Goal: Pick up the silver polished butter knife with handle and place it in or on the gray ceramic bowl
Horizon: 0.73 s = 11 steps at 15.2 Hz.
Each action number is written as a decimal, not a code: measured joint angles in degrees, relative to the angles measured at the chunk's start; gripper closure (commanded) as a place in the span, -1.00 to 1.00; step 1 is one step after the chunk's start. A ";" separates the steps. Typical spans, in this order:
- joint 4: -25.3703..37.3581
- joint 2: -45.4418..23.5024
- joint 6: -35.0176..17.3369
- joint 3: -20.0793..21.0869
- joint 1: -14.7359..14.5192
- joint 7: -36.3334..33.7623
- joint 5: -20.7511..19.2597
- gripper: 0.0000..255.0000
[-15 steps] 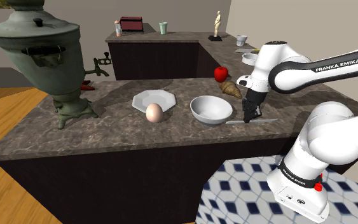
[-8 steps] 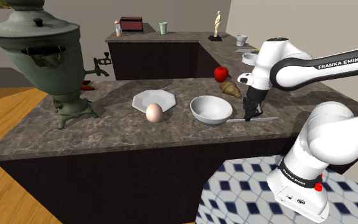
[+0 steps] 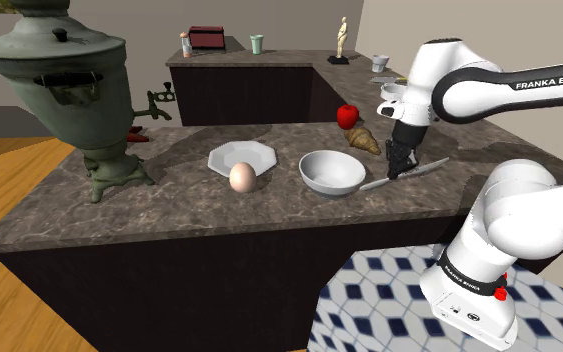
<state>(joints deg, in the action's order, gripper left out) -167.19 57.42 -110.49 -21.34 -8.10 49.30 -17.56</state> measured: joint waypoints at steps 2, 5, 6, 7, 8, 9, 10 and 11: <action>1.35 0.48 1.76 0.41 -0.18 0.11 0.47 1.00; 3.39 1.06 4.38 1.25 -0.62 0.03 1.33 1.00; 4.01 1.14 5.07 1.39 -0.69 0.10 1.49 1.00; 4.79 1.36 6.04 1.71 -0.84 0.07 1.80 1.00; 5.58 1.33 6.82 1.91 -0.98 0.09 2.04 1.00; 6.29 1.42 7.61 2.23 -1.16 -0.01 2.35 1.00; 6.86 1.55 8.31 2.56 -1.32 -0.14 2.65 1.00; 7.67 1.55 9.11 2.72 -1.41 -0.07 2.83 1.00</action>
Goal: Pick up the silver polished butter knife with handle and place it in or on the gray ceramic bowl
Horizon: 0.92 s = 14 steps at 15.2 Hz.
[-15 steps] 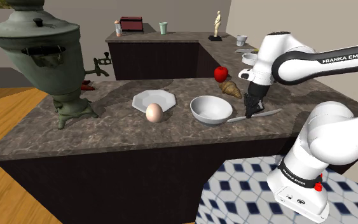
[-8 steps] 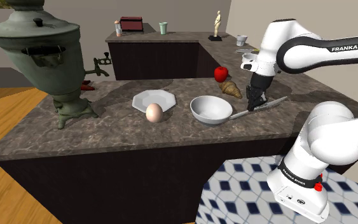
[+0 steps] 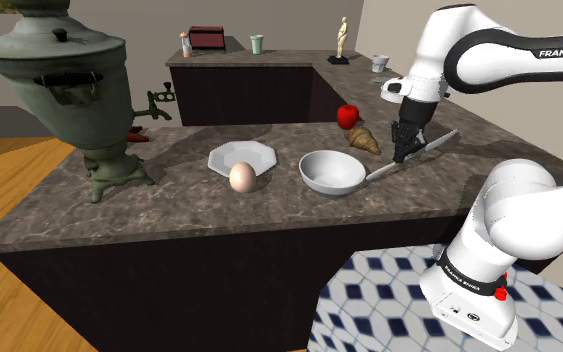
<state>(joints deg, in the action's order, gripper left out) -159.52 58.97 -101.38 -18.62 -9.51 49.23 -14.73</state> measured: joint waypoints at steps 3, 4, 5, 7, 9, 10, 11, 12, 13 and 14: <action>2.31 0.03 2.30 0.63 -0.33 0.02 0.65 1.00; 2.98 0.19 3.09 0.84 -0.38 0.04 0.84 1.00; 3.90 0.00 3.79 1.02 -0.52 0.06 1.04 1.00; 5.44 0.08 5.38 1.34 -0.62 0.18 1.36 1.00; 6.99 -0.34 6.50 1.66 -0.87 0.16 1.73 1.00; 7.42 -0.31 6.95 1.80 -0.92 0.15 1.85 1.00; 8.26 -1.41 6.71 2.14 -1.41 -0.27 2.30 1.00; 9.26 -3.26 5.89 2.48 -2.11 -0.86 2.85 1.00; 10.09 -5.17 4.86 2.89 -2.86 -1.56 3.46 1.00; 11.11 -7.11 3.97 3.59 -3.74 -2.50 4.30 1.00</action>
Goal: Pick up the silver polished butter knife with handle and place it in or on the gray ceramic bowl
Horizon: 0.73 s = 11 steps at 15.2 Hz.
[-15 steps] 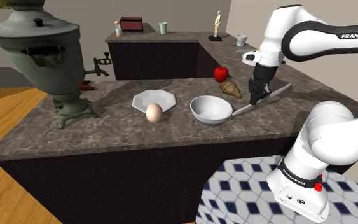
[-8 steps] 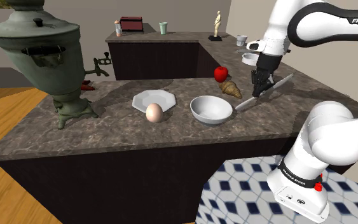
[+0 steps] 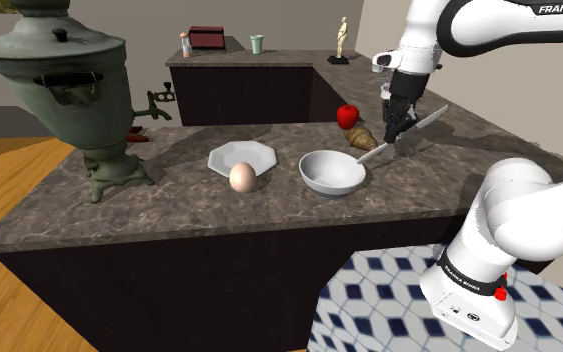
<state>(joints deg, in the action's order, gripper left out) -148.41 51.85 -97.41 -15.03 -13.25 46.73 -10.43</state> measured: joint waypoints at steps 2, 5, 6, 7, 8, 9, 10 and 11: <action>2.21 -3.42 -1.15 1.18 -1.44 -1.55 1.44 1.00; 6.21 -10.25 -3.90 2.32 -3.55 -3.43 3.33 1.00; 7.76 -12.52 -4.61 2.59 -4.15 -3.90 3.88 1.00; 9.34 -14.41 -4.87 3.10 -4.78 -4.58 4.51 1.00; 10.77 -16.63 -5.65 3.40 -5.34 -5.08 5.05 1.00; 12.73 -18.72 -5.75 3.92 -5.97 -5.77 5.68 1.00; 14.81 -21.03 -5.99 4.13 -6.46 -6.10 6.19 1.00; 17.28 -23.79 -6.29 4.27 -6.95 -6.36 6.70 1.00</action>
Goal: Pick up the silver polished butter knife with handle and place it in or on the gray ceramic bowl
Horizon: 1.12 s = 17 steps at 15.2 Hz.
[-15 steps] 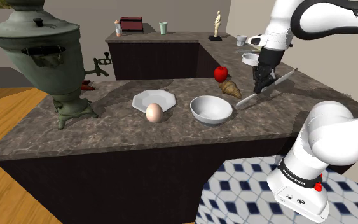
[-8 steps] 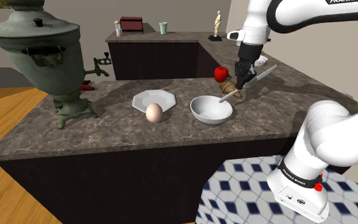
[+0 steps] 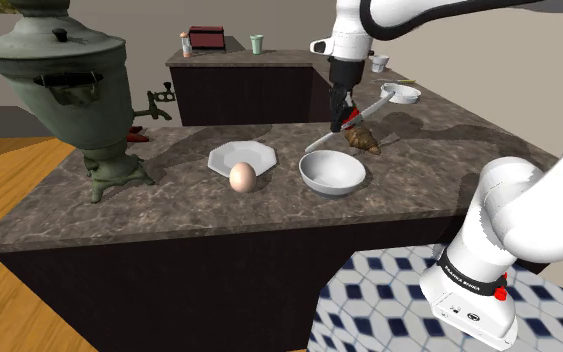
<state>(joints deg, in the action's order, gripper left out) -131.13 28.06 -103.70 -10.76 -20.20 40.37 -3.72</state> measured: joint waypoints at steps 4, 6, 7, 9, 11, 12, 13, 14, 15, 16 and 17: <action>-0.45 -2.81 -3.14 0.64 -0.75 -1.08 0.74 1.00; -1.53 -3.26 -4.67 0.64 -0.81 -1.18 0.80 1.00; -2.23 -3.37 -5.47 0.64 -0.82 -1.21 0.80 1.00; -3.46 -3.66 -7.00 0.43 -0.74 -1.02 0.74 1.00; -4.83 -3.99 -8.77 0.31 -0.71 -0.96 0.71 1.00; -5.29 -4.20 -9.46 0.25 -0.71 -0.92 0.72 1.00; -5.89 -4.36 -10.24 0.26 -0.73 -0.96 0.73 1.00; -6.40 -4.60 -11.00 0.25 -0.75 -1.00 0.75 1.00; -7.10 -4.65 -11.74 0.08 -0.66 -0.80 0.67 1.00; -7.63 -4.77 -12.41 0.14 -0.71 -0.93 0.70 1.00; -8.12 -5.24 -13.33 0.10 -0.75 -0.92 0.74 1.00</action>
<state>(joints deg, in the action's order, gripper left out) -139.24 22.82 -117.04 -10.67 -20.94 39.44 -2.99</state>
